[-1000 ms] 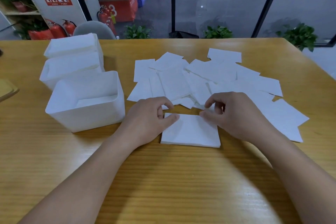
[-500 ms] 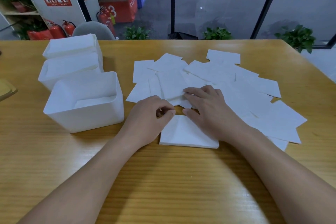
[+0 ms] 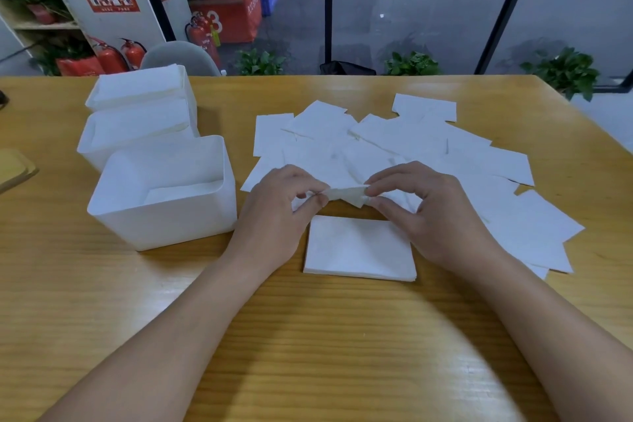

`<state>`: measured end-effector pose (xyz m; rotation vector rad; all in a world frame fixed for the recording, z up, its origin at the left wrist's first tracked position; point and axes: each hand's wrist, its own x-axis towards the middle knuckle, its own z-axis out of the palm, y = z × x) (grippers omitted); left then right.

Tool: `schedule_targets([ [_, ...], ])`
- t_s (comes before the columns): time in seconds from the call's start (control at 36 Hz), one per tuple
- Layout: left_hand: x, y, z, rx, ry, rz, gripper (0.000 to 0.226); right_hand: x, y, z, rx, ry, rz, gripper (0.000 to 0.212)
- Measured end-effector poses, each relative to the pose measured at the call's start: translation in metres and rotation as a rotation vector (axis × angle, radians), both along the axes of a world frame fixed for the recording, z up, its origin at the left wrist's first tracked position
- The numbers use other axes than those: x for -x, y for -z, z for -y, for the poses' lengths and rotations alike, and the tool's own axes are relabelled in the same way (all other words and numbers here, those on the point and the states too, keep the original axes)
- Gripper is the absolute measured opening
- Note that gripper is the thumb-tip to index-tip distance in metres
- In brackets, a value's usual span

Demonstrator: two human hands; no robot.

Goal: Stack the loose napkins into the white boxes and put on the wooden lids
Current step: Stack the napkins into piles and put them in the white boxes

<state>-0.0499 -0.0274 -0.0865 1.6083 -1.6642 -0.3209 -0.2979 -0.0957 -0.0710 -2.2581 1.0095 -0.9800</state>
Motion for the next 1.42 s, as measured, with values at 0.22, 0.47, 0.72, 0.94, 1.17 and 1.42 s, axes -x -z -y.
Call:
schedule_targets([
  [0.22, 0.002, 0.004, 0.000, -0.020, 0.055, -0.008, 0.015, 0.003, 0.000, 0.004, 0.024, 0.075, -0.128, 0.008],
  [0.47, 0.013, -0.004, -0.005, 0.046, 0.094, -0.020, 0.019, -0.003, -0.007, -0.009, 0.068, 0.012, -0.052, 0.046],
  [0.72, 0.019, 0.000, -0.005, -0.012, 0.085, 0.059, 0.018, -0.002, -0.001, -0.002, 0.183, -0.002, -0.028, 0.010],
  [0.94, 0.005, -0.002, -0.001, 0.050, -0.017, 0.026, 0.010, 0.006, -0.010, -0.002, -0.118, 0.021, 0.116, 0.010],
  [1.17, 0.010, -0.017, -0.009, 0.105, -0.059, -0.210, 0.015, 0.006, -0.012, 0.000, -0.168, 0.044, 0.239, 0.009],
  [1.42, 0.004, -0.018, -0.007, -0.014, -0.076, -0.154, 0.032, 0.003, -0.003, 0.001, -0.270, 0.031, 0.196, 0.008],
])
